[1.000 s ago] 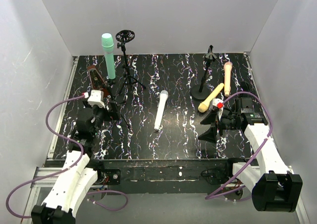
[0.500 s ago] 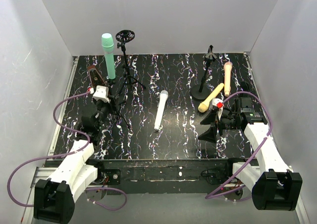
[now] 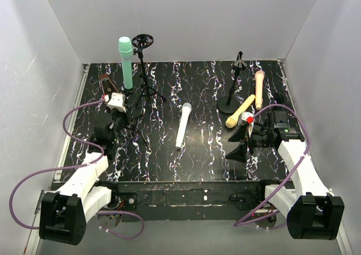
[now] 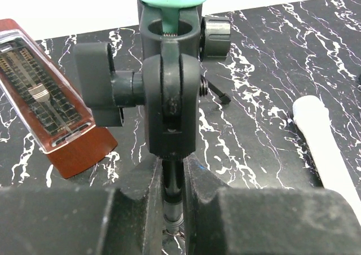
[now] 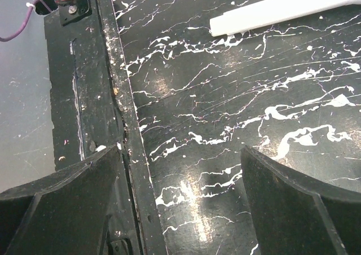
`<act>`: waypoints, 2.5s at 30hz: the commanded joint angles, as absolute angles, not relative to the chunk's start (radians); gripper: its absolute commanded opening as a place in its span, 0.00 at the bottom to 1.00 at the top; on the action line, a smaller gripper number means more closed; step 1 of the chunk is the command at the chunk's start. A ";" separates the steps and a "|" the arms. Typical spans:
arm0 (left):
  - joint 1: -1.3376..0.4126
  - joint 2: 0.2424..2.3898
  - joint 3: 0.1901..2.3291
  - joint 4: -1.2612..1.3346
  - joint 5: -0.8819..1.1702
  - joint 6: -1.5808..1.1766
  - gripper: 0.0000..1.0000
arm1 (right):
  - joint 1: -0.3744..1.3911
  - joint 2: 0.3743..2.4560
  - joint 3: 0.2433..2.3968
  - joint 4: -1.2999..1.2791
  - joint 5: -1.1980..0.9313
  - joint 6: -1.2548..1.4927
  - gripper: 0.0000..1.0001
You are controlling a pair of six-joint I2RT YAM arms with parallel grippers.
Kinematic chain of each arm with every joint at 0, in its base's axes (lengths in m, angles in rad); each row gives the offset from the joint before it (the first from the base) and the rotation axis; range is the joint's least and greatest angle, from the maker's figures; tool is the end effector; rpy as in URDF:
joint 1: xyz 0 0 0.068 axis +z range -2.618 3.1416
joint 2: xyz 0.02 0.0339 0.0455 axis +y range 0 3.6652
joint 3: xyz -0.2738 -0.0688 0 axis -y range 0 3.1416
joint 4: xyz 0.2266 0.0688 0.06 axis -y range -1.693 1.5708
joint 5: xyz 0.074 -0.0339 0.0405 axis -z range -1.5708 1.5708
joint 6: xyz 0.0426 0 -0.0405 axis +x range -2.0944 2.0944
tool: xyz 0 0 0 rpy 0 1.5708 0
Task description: Attach the microphones to the stand
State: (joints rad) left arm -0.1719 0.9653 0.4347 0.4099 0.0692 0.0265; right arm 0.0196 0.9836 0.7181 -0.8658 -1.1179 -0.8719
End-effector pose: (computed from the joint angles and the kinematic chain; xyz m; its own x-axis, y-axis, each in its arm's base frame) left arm 0.2021 -0.0381 0.2617 -0.1123 0.0463 -0.9926 0.2413 0.9703 0.0180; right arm 0.1413 0.0411 0.2560 -0.2827 -0.3406 -0.8967 -0.9443 0.2631 0.1978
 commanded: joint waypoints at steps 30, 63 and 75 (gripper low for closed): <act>0.167 1.225 0.646 0.712 -0.141 0.114 0.00 | 0.015 0.986 0.769 -0.928 -1.120 -0.940 0.94; 0.221 1.267 0.534 0.706 -0.061 0.015 0.24 | 0.014 1.015 0.787 -0.983 -1.132 -0.980 0.94; 0.222 1.180 0.503 0.606 -0.126 -0.066 0.52 | 0.015 1.015 0.790 -0.992 -1.137 -0.992 0.94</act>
State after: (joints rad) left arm 0.2211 1.2644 0.5282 0.6632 -0.0864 -0.0177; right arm 0.0196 1.0203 0.7464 -0.9710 -1.1069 -0.9718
